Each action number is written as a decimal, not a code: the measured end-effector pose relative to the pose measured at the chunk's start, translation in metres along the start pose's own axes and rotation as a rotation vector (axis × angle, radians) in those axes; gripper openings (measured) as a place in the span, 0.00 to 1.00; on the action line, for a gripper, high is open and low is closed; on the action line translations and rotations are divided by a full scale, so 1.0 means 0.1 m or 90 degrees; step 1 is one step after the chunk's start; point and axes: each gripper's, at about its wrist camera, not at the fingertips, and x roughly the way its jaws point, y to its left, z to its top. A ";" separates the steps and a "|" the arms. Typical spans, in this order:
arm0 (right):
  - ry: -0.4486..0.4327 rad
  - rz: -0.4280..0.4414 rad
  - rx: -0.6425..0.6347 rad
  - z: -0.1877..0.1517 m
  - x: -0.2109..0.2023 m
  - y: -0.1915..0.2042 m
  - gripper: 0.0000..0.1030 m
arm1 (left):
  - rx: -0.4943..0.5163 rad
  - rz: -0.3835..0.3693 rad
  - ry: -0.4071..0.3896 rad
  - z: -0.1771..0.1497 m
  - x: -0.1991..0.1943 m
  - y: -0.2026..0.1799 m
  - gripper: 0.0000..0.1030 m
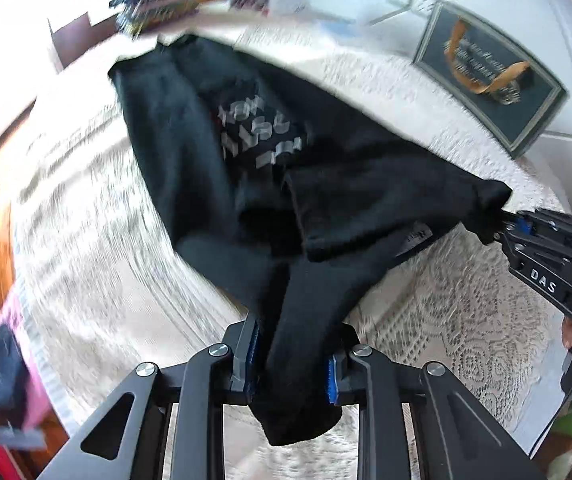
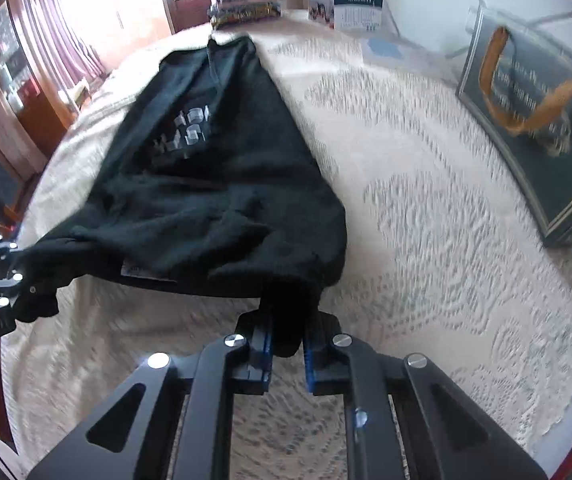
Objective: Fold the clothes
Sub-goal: 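Grasp the T-shirt hem with the left gripper while the right gripper grasps the other hem corner, then fold the held hem over toward the collar and open both grippers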
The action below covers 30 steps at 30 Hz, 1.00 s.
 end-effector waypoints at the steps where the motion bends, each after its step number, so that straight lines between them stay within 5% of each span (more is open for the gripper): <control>1: -0.007 -0.006 0.001 0.06 -0.04 0.03 0.10 | 0.011 -0.012 -0.007 0.07 -0.02 0.03 0.20; 12: -0.069 -0.085 0.081 0.84 -0.20 0.46 0.09 | 0.121 -0.122 -0.027 0.91 -0.10 0.95 0.19; 23: -0.132 -0.048 0.080 2.17 0.06 0.83 0.09 | 0.091 -0.101 -0.077 1.93 -0.08 1.98 0.19; 30: -0.122 -0.025 0.070 3.32 0.83 1.04 0.09 | 0.061 -0.101 -0.067 2.83 0.42 2.90 0.19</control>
